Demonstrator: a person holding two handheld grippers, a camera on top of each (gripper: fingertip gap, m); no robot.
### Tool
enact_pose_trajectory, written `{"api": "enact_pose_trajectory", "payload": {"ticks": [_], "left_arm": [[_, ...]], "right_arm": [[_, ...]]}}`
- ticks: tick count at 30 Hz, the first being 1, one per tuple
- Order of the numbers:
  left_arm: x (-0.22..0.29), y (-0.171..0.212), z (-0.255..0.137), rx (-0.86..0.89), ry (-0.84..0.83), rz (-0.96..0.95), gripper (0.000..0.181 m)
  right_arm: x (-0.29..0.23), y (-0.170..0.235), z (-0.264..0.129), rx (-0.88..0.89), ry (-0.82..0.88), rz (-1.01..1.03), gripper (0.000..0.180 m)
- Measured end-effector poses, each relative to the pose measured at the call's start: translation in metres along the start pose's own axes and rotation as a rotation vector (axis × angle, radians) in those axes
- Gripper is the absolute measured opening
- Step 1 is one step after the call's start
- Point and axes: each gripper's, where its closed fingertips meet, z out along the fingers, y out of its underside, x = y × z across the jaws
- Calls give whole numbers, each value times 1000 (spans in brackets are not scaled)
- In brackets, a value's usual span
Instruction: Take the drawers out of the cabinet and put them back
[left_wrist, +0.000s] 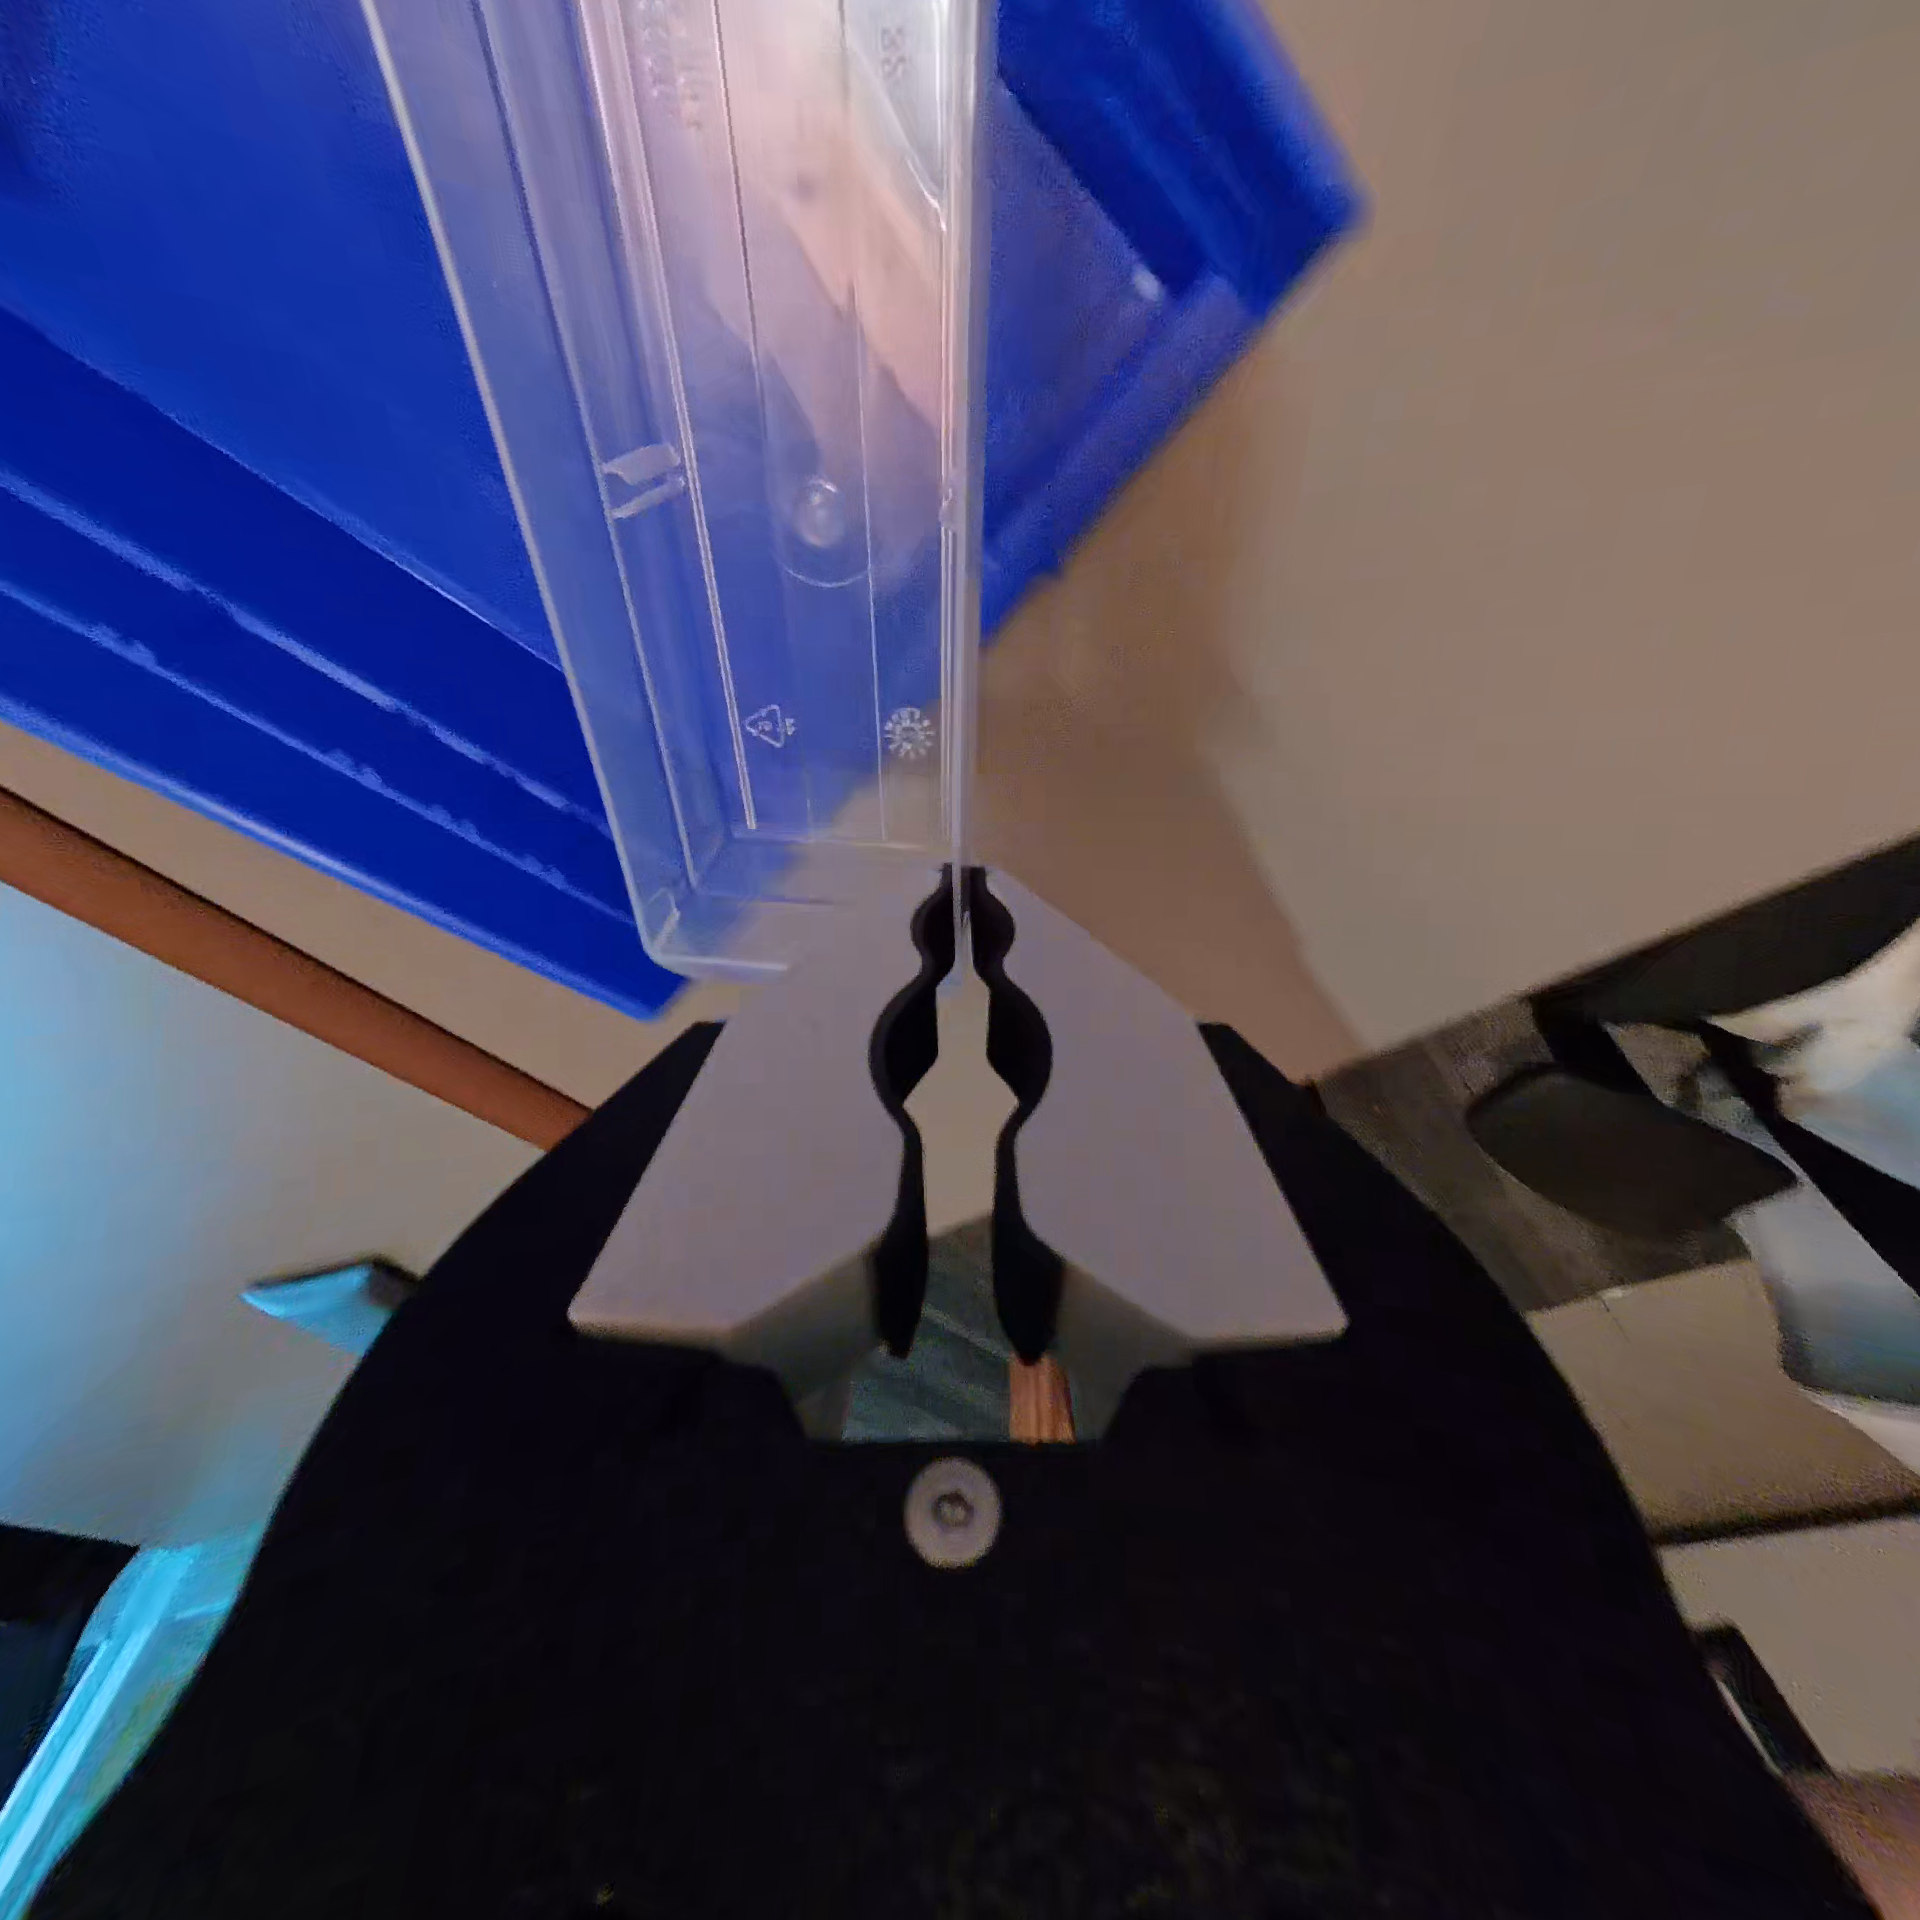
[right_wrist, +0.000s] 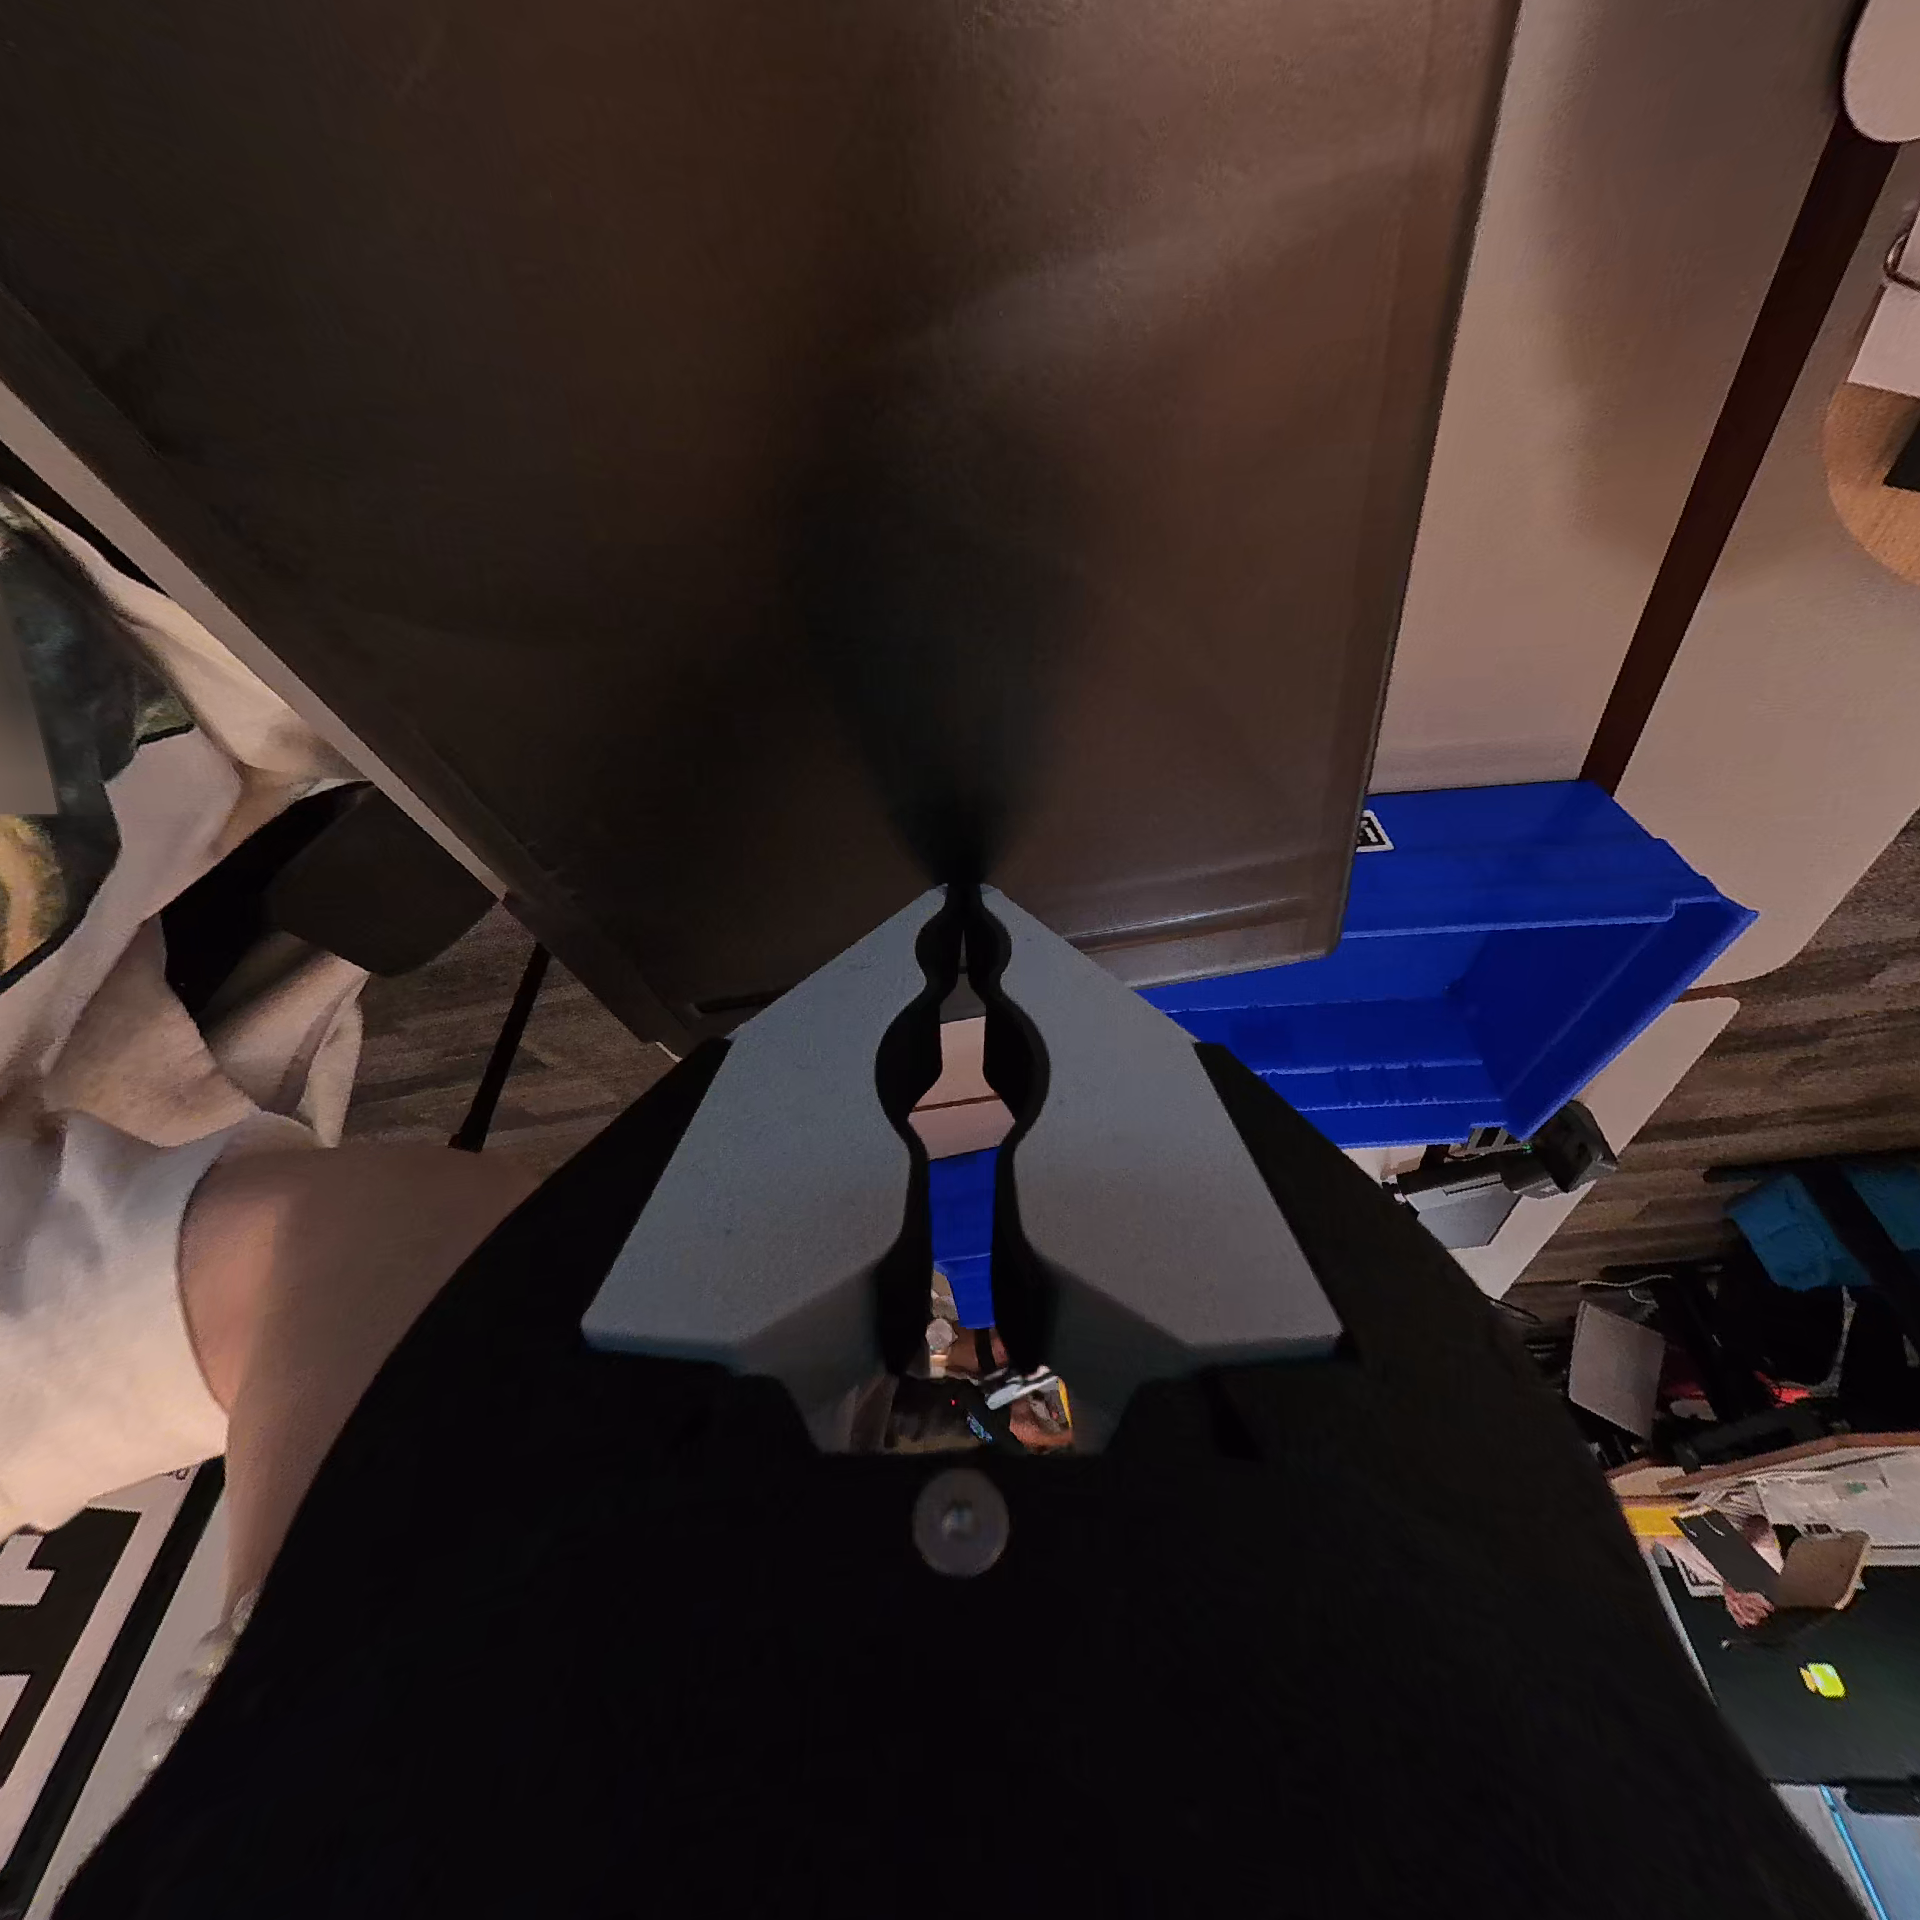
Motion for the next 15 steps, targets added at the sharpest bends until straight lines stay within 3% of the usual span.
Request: {"api": "enact_pose_trajectory", "payload": {"ticks": [1, 8, 15], "left_arm": [[14, 8, -9, -23, 6, -1, 0], [132, 46, -57, -123, 106, -9, 0], [275, 50, -51, -134, 297, 43, 0]], "right_arm": [[0, 0, 0, 4, -3, 0, 0], [0, 0, 0, 60, -19, -4, 0], [0, 0, 0, 44, 29, 2, 0]]}}
